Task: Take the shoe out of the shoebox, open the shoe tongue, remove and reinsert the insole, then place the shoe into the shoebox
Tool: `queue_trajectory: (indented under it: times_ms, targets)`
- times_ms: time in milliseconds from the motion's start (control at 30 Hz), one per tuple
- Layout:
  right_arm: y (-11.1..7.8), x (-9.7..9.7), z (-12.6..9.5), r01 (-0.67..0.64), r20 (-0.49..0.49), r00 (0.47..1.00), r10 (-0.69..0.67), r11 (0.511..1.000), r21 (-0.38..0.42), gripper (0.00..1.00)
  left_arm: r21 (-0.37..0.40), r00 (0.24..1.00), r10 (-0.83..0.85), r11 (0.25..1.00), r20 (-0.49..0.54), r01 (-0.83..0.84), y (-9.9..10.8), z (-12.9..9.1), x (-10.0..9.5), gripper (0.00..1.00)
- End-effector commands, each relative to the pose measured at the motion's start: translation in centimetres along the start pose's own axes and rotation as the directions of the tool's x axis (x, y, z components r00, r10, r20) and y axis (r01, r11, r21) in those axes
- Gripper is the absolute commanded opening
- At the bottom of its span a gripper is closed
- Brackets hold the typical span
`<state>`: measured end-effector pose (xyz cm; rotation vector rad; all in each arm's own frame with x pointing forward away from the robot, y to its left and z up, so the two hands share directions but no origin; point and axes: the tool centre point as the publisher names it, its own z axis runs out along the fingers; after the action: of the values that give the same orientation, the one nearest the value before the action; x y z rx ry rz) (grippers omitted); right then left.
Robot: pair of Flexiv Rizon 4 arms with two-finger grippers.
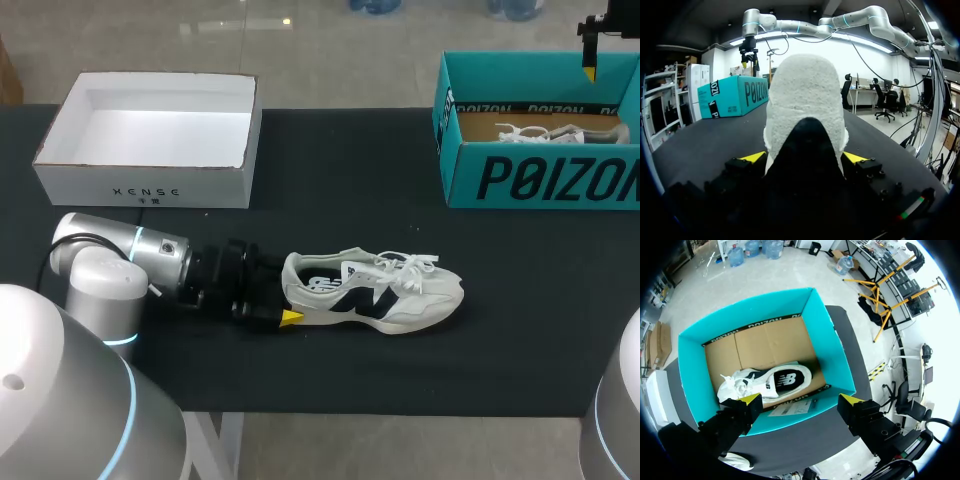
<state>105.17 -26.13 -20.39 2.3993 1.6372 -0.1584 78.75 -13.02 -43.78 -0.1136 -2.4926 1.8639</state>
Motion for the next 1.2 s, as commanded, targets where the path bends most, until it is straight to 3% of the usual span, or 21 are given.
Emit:
queue_trajectory:
  times_ms: [33, 167, 300, 500, 733, 933, 1200]
  targets:
    - [-0.1, -0.2, -0.8, -0.027, -0.004, 1.0, 0.027, 0.999, 0.032, 1.0, -0.003, 1.0, 0.001, 1.0, 0.001, -0.001, 0.5, 0.1, 0.0, 0.0]
    - [-1.3, 1.2, -1.4, -0.041, 0.01, 0.999, 0.04, 0.996, 0.078, 1.0, -0.003, 1.0, 0.001, 1.0, 0.001, -0.001, 0.5, 0.1, 0.0, 0.0]
    - [-4.2, 4.2, -2.0, -0.059, -0.01, 0.998, 0.061, 0.992, 0.115, 1.0, -0.003, 1.0, 0.001, 1.0, 0.001, -0.001, 0.5, 0.1, 0.0, 0.0]
    - [-9.3, 12.8, -1.8, -0.054, -0.051, 0.997, 0.062, 0.986, 0.156, 1.0, -0.003, 1.0, 0.001, 1.0, 0.001, -0.001, 0.5, 0.1, 0.0, 0.0]
    - [-14.5, 20.4, -2.5, -0.044, -0.066, 0.996, 0.057, 0.982, 0.184, 1.0, -0.003, 1.0, 0.001, 1.0, 0.001, -0.001, 0.5, 0.1, 0.0, 0.0]
    - [-18.0, 23.3, -3.6, -0.095, -0.055, 0.992, 0.111, 0.968, 0.232, 1.0, -0.003, 1.0, 0.001, 1.0, 0.001, -0.001, 0.5, 0.1, 0.0, 0.0]
    - [-18.0, 23.3, -3.6, -0.095, -0.055, 0.992, 0.111, 0.968, 0.232, 1.0, -0.003, 1.0, 0.001, 1.0, 0.001, -0.001, 0.5, 0.1, 0.0, 0.0]
